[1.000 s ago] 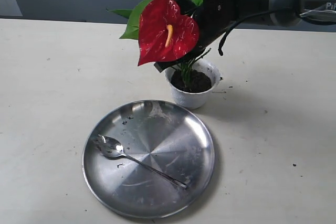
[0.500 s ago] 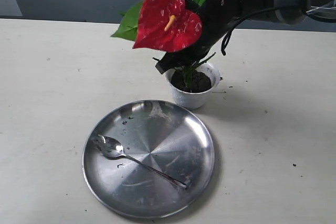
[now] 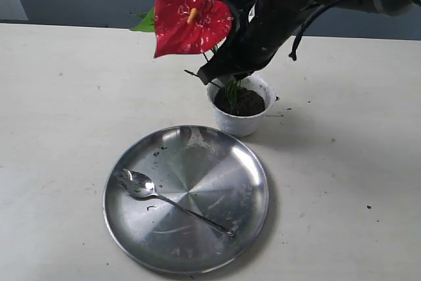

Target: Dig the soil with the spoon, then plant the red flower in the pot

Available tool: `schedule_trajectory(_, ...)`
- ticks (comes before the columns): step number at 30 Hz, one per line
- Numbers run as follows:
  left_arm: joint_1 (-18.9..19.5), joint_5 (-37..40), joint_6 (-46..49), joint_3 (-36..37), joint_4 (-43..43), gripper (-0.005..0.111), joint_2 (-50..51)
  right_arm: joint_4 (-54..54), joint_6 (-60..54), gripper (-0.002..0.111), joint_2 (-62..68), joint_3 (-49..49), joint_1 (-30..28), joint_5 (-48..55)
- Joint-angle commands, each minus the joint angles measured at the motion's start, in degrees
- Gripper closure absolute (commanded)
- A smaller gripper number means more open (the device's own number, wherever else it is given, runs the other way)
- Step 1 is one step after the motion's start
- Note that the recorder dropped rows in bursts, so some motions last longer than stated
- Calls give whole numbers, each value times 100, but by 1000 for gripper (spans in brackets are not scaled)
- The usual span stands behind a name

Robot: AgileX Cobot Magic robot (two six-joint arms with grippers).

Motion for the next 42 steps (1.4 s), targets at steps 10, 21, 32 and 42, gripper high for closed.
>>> schedule_trajectory(10,-31,-78,-25,-13,-9,106,-7,370,188,83,-636,22,-16,1142)
schedule_trajectory(21,-31,-78,-25,-13,-9,106,-7,-280,978,98,-1879,711,-16,1902)
schedule_trajectory(32,-31,-78,-25,-13,-9,106,-7,-280,1976,107,-4619,3497,-28,788)
schedule_trajectory(42,-31,-78,-25,-13,-9,106,-7,-319,4063,107,-7502,4802,-28,-270)
